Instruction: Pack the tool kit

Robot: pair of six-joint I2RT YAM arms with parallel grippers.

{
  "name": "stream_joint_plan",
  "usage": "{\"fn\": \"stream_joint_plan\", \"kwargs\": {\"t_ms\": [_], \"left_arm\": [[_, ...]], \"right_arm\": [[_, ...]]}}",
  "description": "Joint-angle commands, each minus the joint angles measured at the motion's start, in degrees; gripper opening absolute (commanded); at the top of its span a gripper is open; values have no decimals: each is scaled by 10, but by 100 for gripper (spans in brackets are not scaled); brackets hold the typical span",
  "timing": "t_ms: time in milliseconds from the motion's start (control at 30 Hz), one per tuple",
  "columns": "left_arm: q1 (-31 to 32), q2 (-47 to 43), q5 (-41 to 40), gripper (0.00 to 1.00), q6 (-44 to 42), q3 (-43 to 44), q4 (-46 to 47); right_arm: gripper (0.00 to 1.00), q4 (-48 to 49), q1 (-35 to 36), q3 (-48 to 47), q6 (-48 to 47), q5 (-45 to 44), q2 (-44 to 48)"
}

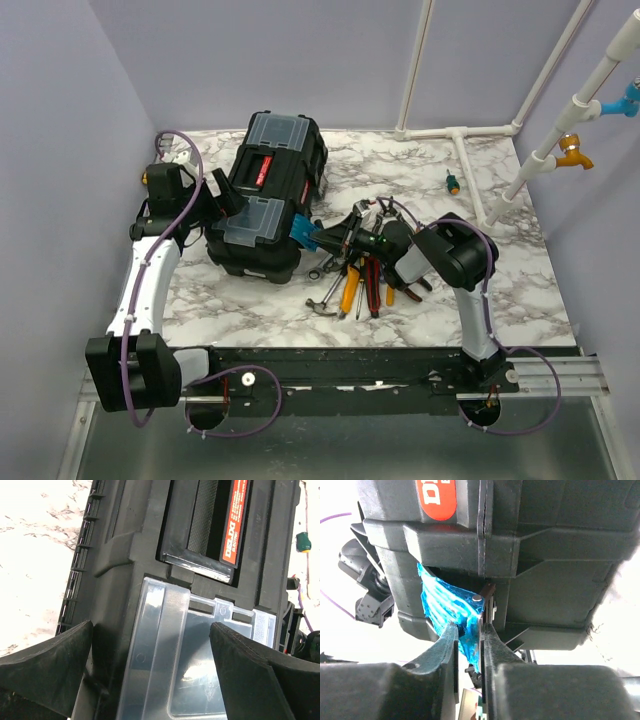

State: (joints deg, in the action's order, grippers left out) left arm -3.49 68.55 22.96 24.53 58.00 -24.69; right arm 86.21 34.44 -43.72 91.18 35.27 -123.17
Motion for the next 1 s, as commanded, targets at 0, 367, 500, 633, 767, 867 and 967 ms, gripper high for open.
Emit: {"fn": "stream_joint_plan", "kwargs": {"t_ms": [0,367,500,633,767,867,967], "left_arm": [[23,31,115,97,7,-16,-34],[23,14,66,97,-8,-10,-52],[23,-5,43,97,-9,-11,-52],[23,-24,26,97,-6,-17,-46],[23,-41,11,97,-9,-17,-46],[23,-52,10,97,-12,-22,-43],[23,-58,14,97,-10,-25,-39]], "right_arm": [[11,37,19,-19,-19,10,-4],[61,-21,16,16,-62,-21,37],[75,-57,6,51,-95,-50,68],[96,-111,5,46,-119,-46,86],[100,-236,5,33,-176,-68,121],[98,-316,5,23,-219,-91,150],[100,-353,5,2,-229,-87,156]]}}
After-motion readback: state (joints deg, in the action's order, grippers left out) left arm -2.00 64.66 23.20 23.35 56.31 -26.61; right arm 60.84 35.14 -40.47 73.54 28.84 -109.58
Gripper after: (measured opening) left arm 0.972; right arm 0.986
